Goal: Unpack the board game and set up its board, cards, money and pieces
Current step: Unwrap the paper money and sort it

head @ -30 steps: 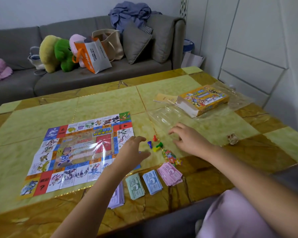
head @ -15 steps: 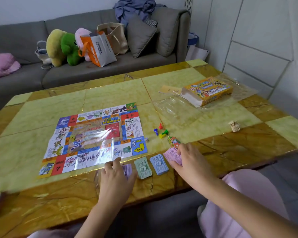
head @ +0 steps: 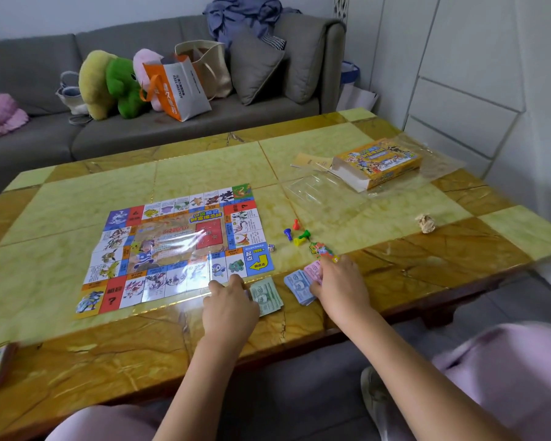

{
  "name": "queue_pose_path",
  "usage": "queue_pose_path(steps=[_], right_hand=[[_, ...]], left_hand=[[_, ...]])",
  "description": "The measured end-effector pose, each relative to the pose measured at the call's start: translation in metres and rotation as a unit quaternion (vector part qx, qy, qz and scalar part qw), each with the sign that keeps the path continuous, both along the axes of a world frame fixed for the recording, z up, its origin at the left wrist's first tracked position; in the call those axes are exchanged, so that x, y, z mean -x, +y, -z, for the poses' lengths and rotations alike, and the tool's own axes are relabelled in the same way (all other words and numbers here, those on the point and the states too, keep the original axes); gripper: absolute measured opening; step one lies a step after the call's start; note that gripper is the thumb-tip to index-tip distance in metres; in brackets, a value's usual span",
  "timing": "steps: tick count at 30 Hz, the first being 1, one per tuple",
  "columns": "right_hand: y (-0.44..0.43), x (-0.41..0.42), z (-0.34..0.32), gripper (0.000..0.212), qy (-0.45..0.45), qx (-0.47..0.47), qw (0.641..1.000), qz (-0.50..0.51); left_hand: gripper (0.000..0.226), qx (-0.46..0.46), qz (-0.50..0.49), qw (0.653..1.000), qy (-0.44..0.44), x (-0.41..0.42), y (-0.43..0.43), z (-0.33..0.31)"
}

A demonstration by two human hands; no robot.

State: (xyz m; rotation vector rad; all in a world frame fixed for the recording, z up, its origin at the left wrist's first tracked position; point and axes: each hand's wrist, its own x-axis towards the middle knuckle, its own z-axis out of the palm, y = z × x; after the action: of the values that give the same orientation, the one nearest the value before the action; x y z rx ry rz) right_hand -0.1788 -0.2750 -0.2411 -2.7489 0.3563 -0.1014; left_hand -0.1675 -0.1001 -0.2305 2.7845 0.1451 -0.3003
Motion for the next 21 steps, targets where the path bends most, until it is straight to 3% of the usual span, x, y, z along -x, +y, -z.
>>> queue_pose_path(steps=[7, 12, 21], right_hand=[[-0.018, 0.005, 0.01, 0.013, -0.027, -0.066, 0.997, 0.014], [-0.029, 0.005, 0.017, 0.017, -0.051, -0.109, 0.992, 0.036], [-0.081, -0.002, 0.024, 0.016, -0.061, -0.101, 0.99, 0.075]], left_hand=[[0.036, 0.011, 0.011, 1.0, -0.004, -0.004, 0.0, 0.002], [0.035, 0.022, 0.023, 0.999, -0.004, -0.005, -0.01, 0.002], [0.036, 0.02, 0.038, 0.999, -0.005, -0.004, -0.041, 0.006]])
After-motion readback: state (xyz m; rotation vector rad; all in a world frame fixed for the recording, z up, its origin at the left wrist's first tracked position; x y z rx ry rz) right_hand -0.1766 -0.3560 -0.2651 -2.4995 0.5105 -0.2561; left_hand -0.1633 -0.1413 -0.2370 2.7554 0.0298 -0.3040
